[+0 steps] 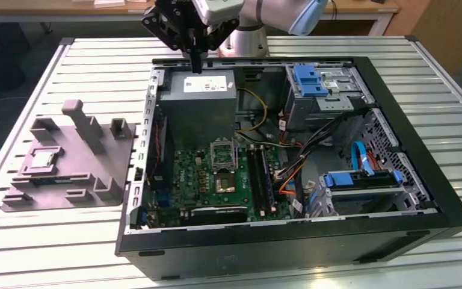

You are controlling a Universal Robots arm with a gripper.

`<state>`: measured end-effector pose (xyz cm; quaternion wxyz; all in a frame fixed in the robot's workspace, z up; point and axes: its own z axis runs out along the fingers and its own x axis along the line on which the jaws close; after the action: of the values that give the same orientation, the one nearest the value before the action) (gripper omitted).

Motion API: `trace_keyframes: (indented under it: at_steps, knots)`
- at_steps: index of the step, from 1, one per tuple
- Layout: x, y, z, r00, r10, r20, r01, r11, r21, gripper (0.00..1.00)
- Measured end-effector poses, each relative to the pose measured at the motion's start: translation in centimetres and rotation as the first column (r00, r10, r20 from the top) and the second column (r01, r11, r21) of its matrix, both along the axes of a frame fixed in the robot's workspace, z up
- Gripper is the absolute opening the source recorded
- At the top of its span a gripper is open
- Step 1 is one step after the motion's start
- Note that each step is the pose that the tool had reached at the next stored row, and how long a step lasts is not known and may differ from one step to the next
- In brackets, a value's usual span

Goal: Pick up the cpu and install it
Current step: 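Reach for the cpu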

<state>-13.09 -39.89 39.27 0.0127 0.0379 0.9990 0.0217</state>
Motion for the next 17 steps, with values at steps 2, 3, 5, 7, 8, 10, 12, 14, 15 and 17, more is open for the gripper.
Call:
trace_keyframes:
  at_steps: [2, 3, 5, 7, 8, 10, 12, 14, 15, 17]
  knots:
    - [-0.04, 0.0, -0.01, 1.0, 0.0, 0.0001, 0.0, 1.0, 0.0001, 0.11]
    - [-0.05, 0.0, -0.02, 1.0, 0.0, 0.0001, 0.0, 1.0, 0.0001, 0.11]
    - [-0.29, 0.0, -0.05, 1.0, 0.0, -0.0001, 0.0, 1.0, -0.0001, 0.11]
    - [-0.32, 0.0, -0.06, 1.0, 0.0, -0.0001, 0.0, 1.0, 0.0, 0.11]
    - [-0.34, 0.0, -0.06, 1.0, 0.0, -0.0002, 0.0, 1.0, 0.0, 0.11]
    - [-0.38, 0.0, -0.07, 1.0, 0.0, -0.0002, 0.0, 1.0, 0.0, 0.11]
    - [-0.46, 0.0, -0.07, 1.0, 0.0, -0.0001, 0.0, 1.0, 0.0001, 0.11]
    - [-0.55, 0.0, -0.07, 1.0, 0.0, -0.0002, 0.0, 1.0, 0.0, 0.11]
    - [-0.6, 0.0, -0.07, 1.0, 0.0, -0.0002, 0.0, 1.0, 0.0, 0.11]
    - [-0.69, 0.0, -0.07, 1.0, 0.0, -0.0002, 0.0, 1.0, 0.0, 0.11]
